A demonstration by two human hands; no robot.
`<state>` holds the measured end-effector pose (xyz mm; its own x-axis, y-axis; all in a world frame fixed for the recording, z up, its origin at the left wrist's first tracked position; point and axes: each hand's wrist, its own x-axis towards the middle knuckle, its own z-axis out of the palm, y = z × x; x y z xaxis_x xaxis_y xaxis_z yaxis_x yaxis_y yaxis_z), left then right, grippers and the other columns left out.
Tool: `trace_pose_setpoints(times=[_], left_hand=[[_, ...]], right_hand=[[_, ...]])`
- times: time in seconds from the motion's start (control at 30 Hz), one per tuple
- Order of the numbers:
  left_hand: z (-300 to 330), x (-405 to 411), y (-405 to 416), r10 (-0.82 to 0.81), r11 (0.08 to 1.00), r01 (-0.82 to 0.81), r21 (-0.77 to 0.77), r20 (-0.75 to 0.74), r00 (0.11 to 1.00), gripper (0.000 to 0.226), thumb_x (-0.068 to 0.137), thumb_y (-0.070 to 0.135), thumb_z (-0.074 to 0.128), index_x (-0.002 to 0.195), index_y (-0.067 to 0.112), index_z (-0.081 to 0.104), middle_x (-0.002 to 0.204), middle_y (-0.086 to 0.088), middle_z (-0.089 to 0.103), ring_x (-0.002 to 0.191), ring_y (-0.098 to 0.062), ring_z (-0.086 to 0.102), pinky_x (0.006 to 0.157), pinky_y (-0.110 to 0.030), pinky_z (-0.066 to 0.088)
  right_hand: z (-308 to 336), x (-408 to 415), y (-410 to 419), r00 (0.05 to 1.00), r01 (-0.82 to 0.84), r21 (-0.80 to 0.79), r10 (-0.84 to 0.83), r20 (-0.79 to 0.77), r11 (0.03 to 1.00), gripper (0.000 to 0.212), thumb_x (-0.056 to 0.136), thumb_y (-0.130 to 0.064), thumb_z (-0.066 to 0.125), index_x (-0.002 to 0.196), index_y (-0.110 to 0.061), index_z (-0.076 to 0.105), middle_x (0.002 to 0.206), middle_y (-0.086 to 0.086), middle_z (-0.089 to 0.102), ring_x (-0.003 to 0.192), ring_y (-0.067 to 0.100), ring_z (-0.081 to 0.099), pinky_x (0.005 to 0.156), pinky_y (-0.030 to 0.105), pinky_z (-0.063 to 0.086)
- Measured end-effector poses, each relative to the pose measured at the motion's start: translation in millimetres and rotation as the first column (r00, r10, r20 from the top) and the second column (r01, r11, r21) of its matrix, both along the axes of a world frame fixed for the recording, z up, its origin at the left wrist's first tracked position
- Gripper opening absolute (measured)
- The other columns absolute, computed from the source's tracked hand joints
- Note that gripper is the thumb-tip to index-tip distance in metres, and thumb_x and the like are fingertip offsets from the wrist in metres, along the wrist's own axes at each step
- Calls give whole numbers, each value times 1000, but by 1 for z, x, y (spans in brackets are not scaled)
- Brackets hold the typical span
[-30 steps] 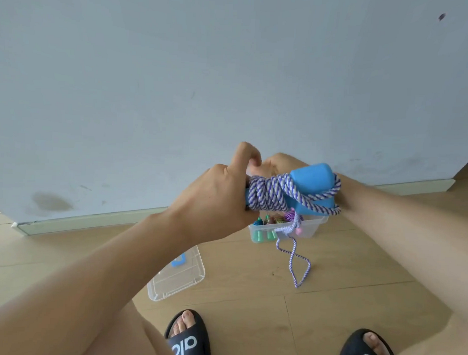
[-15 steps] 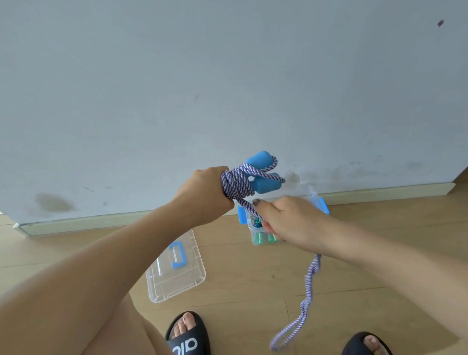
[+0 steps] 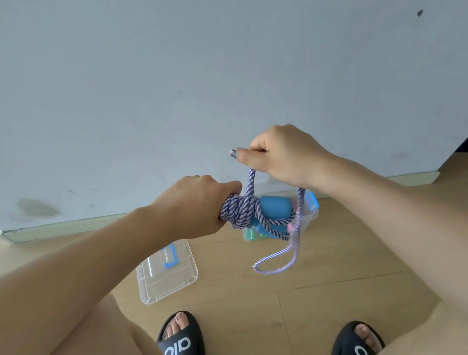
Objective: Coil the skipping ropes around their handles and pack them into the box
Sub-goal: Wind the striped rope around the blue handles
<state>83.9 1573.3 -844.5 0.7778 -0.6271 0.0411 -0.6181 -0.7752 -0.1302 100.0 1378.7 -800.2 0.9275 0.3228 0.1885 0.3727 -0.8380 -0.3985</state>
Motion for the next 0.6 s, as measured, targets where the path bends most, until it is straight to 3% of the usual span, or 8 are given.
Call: trace_pose_setpoints(times=[0.07, 0.23, 0.33, 0.37, 0.4, 0.47, 0.6], left_hand=[[1, -2, -2, -55, 998, 56, -27, 35, 998, 19, 87, 31, 52, 106, 29, 49, 60, 7, 38, 62, -27, 46, 54, -31, 28], [-2, 2, 11, -106, 925, 107, -365, 22, 994, 20, 73, 29, 56, 89, 31, 45, 54, 3, 51, 51, -30, 45, 46, -30, 34], [1, 1, 14, -44, 879, 9, -476, -63, 997, 15, 72, 28, 57, 81, 27, 46, 57, 2, 54, 54, -27, 47, 48, -32, 38], [4, 2, 15, 3, 852, -55, -520, -100, 995, 13, 74, 24, 60, 78, 26, 48, 59, 3, 56, 58, -26, 50, 51, -32, 40], [6, 5, 16, 67, 812, -134, -568, -137, 988, 17, 75, 18, 64, 74, 26, 48, 62, 4, 57, 61, -23, 52, 53, -32, 41], [7, 15, 23, 202, 734, -293, -613, -215, 955, 28, 75, 10, 67, 69, 27, 46, 63, 6, 56, 58, -15, 49, 50, -25, 37], [-4, 30, 34, 343, 763, -460, -454, -318, 884, 21, 75, 10, 66, 71, 18, 47, 65, 1, 54, 57, -16, 45, 48, -26, 33]], right_hand=[[-9, 7, 1, 997, -23, 24, 25, -71, 999, 62, 94, -60, 48, 56, -16, 26, 50, -1, 24, 48, 16, 23, 51, 33, 20], [-40, 10, 8, 939, 74, 295, 33, -342, 953, 58, 98, -51, 50, 55, -15, 38, 49, -3, 32, 47, 13, 29, 52, 29, 29], [-64, -1, 5, 839, 172, 442, 104, -534, 880, 42, 101, -27, 52, 77, 6, 61, 67, 10, 50, 66, 16, 47, 69, 33, 43], [-69, -6, 2, 820, 173, 426, 109, -562, 888, 34, 98, -22, 52, 78, 4, 62, 70, 13, 51, 68, 22, 48, 70, 39, 44], [-72, -11, 1, 812, 176, 377, 82, -577, 909, 37, 97, -26, 48, 67, -6, 54, 62, 10, 46, 61, 21, 41, 64, 39, 41], [-75, -18, -1, 823, 198, 243, -27, -568, 950, 50, 101, -41, 32, 56, -18, 32, 48, -3, 31, 49, 18, 27, 54, 27, 31], [-65, -34, 6, 862, 207, 180, -92, -499, 961, 58, 103, -45, 27, 54, -19, 41, 45, -9, 43, 50, 17, 39, 60, 32, 36]])
